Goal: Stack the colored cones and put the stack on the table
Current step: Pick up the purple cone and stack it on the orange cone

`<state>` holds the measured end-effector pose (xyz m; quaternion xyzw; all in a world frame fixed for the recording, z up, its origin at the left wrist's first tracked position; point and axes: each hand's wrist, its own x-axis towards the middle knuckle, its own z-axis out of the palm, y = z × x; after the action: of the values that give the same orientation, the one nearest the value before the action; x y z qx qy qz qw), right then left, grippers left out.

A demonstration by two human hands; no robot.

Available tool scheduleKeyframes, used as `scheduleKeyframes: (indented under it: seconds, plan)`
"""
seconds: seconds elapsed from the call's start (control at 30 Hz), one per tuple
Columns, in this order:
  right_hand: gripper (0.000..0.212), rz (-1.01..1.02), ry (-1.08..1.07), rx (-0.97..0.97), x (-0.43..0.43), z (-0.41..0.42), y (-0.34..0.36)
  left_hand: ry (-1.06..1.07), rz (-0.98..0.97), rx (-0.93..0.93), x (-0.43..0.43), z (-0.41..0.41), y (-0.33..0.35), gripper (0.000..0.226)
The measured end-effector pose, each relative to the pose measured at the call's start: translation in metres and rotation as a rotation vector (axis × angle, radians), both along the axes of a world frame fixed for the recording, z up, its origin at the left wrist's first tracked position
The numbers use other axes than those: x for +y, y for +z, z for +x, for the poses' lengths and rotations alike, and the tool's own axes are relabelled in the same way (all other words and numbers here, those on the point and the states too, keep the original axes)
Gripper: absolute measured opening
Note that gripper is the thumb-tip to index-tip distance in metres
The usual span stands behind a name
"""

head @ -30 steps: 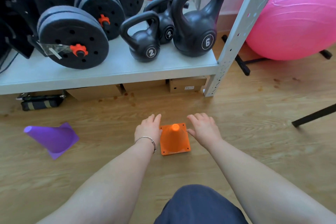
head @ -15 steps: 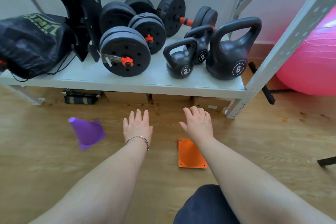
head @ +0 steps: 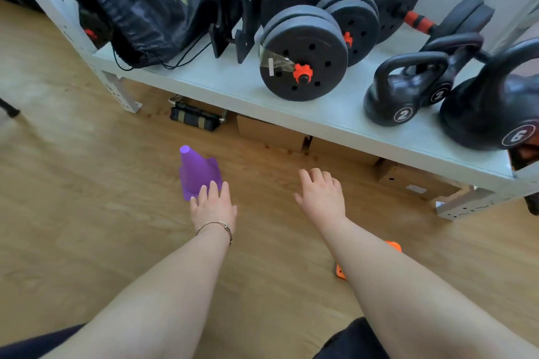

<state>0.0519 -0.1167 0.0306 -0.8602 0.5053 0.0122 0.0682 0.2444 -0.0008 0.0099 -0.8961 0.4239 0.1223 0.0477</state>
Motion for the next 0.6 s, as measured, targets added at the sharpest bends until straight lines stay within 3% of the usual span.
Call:
scheduleKeyframes:
  seconds: [0.17,0.33,0.6]
  plan:
    - [0.046,0.058,0.028,0.030,0.003,0.035,-0.021,0.145,0.025,0.060,0.023,0.044,-0.025,0.065]
    - [0.044,0.102,0.056,0.088,-0.017,0.081,-0.033,0.223,0.101,0.005,0.037,0.095,-0.045,0.069]
    - [0.049,0.227,0.175,0.109,-0.027,0.179,-0.058,0.305,-0.026,0.060,-0.003,0.174,-0.061,0.071]
